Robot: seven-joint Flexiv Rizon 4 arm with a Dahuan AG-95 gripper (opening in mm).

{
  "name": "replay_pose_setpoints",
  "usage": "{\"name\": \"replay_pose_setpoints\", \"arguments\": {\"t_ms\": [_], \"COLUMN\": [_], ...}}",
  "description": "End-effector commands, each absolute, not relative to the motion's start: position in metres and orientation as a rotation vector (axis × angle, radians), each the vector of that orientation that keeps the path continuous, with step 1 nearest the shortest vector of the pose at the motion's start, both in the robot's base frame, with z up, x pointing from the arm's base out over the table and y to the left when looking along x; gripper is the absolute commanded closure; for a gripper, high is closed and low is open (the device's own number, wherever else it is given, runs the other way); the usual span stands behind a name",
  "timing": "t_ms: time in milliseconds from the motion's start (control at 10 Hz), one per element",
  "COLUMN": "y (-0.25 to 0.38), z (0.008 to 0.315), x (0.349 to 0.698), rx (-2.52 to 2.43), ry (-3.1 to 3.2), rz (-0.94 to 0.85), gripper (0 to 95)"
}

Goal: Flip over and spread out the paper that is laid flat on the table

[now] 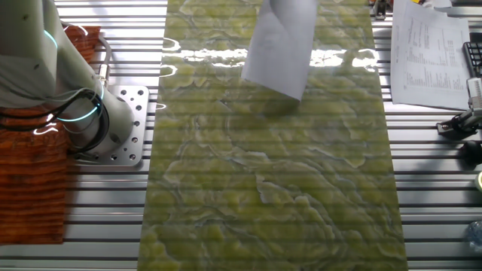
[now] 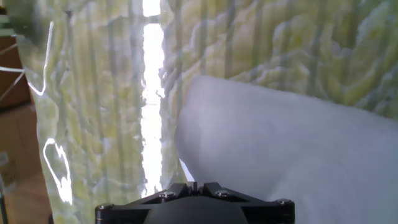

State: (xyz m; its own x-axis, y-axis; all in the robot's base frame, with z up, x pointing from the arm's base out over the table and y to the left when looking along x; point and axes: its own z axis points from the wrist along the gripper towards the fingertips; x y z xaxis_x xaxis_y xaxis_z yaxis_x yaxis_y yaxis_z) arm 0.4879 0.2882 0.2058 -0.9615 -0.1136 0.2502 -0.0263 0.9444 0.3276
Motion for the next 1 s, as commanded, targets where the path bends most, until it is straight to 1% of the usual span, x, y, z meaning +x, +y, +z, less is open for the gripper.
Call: {"name": "replay_pose_setpoints", "arguments": {"t_ms": [100,200,1000], "y": [0.2897,0.2897,0.2895], "z": [0.2051,0.2051,0.2052], "x": [0.4913,0.4912,0.4914], "rx": [0.108,0.102,0.112], "ry": [-2.836,-2.838,-2.845], "rz": [-0.472,-0.473,-0.453], "gripper": [76.0,57.0,57.0]}}
